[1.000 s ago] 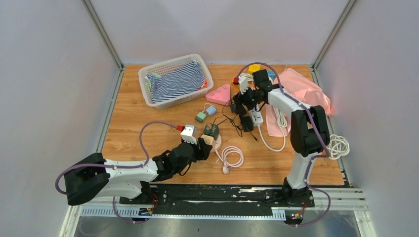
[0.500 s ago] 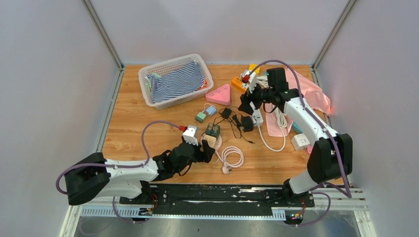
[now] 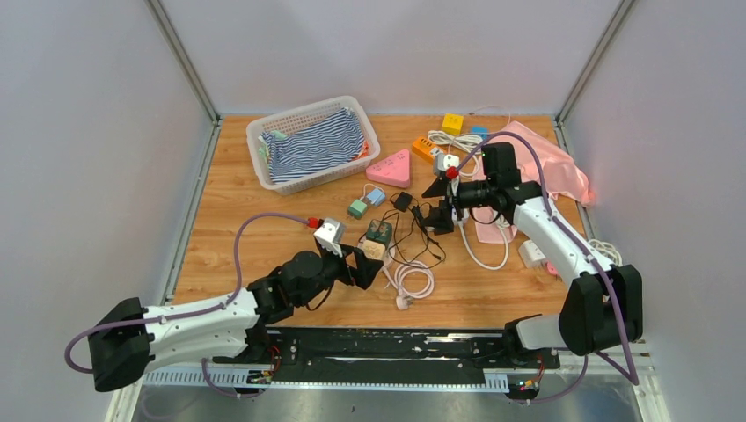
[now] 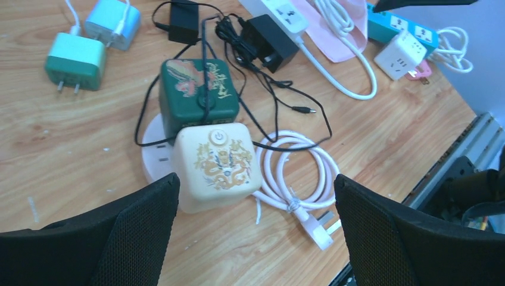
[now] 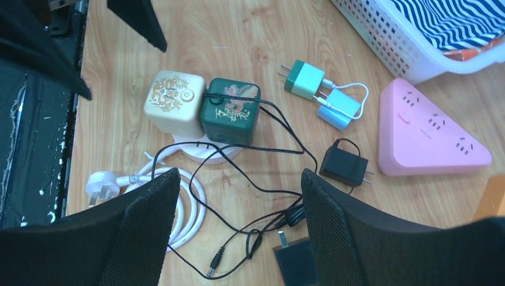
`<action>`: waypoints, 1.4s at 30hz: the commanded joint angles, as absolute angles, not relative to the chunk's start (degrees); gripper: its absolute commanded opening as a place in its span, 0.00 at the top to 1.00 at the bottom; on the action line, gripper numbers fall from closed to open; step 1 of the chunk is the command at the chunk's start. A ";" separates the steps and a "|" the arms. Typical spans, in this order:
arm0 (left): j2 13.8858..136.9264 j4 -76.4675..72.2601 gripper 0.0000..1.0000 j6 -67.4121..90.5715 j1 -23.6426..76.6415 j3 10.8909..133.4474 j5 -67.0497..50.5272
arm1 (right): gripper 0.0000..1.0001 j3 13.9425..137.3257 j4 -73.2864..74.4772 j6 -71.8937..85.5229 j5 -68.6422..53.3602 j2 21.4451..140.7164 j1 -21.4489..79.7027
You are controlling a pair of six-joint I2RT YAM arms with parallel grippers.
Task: Pull the plug off the socket
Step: Remove the plug from the socket.
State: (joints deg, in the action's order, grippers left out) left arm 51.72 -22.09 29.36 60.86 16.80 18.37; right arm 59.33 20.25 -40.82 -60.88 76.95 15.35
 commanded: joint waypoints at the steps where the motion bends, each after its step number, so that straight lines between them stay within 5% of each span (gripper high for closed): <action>1: 50.88 -10.90 0.00 27.61 57.88 21.67 16.74 | 0.25 58.43 19.33 -43.39 -66.23 75.94 14.94; 10: 68.73 18.01 0.03 26.93 57.19 44.29 20.60 | 0.25 58.97 19.34 -40.78 -65.21 77.14 14.95; 34: 89.68 16.75 0.37 23.47 57.22 53.23 17.74 | 0.25 59.21 19.30 -39.42 -66.95 79.10 14.94; 37: 89.59 16.32 0.51 23.32 57.22 52.73 18.19 | 0.25 59.10 19.31 -39.21 -67.34 79.34 14.94; 42: 88.20 15.15 0.99 20.90 57.20 51.68 16.78 | 0.25 59.30 19.26 -38.14 -68.40 80.00 14.94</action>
